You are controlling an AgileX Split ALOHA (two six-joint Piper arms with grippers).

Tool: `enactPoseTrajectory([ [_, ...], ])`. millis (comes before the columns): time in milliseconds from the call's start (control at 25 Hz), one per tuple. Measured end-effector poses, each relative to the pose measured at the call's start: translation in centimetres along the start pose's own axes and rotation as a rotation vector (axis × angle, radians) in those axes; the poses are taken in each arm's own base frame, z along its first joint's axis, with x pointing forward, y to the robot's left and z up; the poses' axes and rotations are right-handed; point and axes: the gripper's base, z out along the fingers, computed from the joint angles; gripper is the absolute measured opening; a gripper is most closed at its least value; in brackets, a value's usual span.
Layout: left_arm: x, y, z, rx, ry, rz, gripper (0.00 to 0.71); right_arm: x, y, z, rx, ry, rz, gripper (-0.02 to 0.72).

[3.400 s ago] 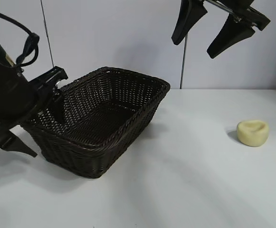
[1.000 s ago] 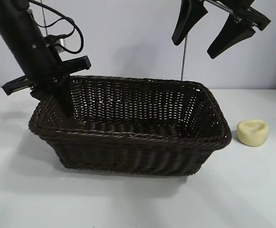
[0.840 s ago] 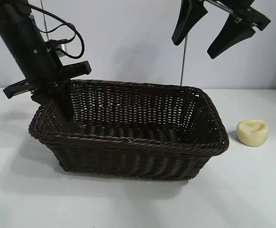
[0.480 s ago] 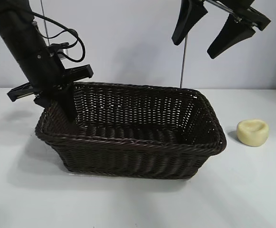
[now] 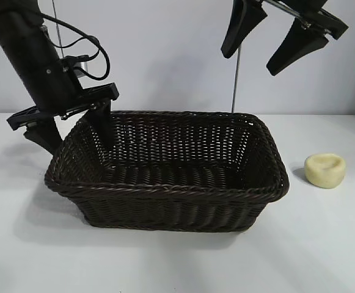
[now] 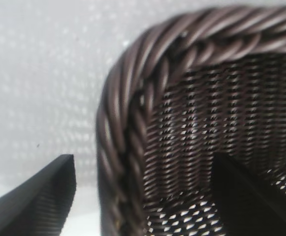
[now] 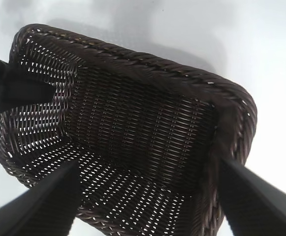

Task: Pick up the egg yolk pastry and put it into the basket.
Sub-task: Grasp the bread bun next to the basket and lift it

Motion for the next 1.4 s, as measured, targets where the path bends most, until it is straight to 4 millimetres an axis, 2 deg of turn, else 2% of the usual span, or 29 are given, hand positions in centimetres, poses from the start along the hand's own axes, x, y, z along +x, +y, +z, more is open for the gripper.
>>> enactPoseTrajectory([
  [360,1.7,-2.4,-6.9,0.043,-0.119,0.042,0.561,0.0,0.0,0.0,0.000,0.003,0.000,0.558],
  [520,2.5,-3.1,-8.7,0.072,-0.174,0.019,0.561,0.0,0.0,0.0,0.000,0.003,0.000,0.558],
  [600,2.4,-3.1,-8.7,0.080,-0.204,-0.029,0.561,0.0,0.0,0.0,0.000,0.003,0.000,0.558],
  [880,2.7,-2.3,-6.5,0.093,-0.224,-0.123,0.561,0.0,0.0,0.0,0.000,0.003,0.000,0.558],
  [1400,2.8,-2.3,-6.4,0.093,-0.215,-0.124,0.561,0.1,0.0,0.0,0.002,0.006,-0.001,0.558],
])
